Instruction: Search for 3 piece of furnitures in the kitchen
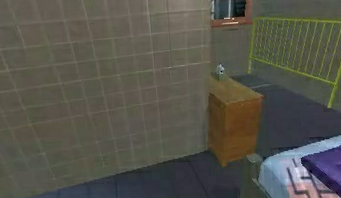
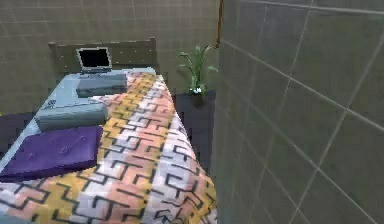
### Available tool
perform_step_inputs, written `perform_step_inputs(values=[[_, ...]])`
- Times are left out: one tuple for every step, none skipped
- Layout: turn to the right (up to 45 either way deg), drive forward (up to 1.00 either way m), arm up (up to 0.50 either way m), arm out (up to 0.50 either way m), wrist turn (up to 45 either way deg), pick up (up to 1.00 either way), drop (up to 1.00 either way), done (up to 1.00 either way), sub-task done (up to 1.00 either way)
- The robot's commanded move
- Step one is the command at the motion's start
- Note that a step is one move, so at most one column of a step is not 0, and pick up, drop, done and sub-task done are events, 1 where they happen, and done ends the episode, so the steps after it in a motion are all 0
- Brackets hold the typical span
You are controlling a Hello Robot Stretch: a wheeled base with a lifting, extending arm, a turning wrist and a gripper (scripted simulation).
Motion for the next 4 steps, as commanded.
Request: perform_step_inputs(values=[[-45.0,0.00,0.00,0.00,0.0,0.00,0.00,0.00,0.00],[-33.0,0.00,0.00,0.00,0.0,0.00,0.00,0.00,0.00],[0.0,0.30,0.00,0.00,0.0,0.00,0.00,0.00,0.00],[-45.0,0.00,0.00,0.00,0.0,0.00,0.00,0.00,0.00]])
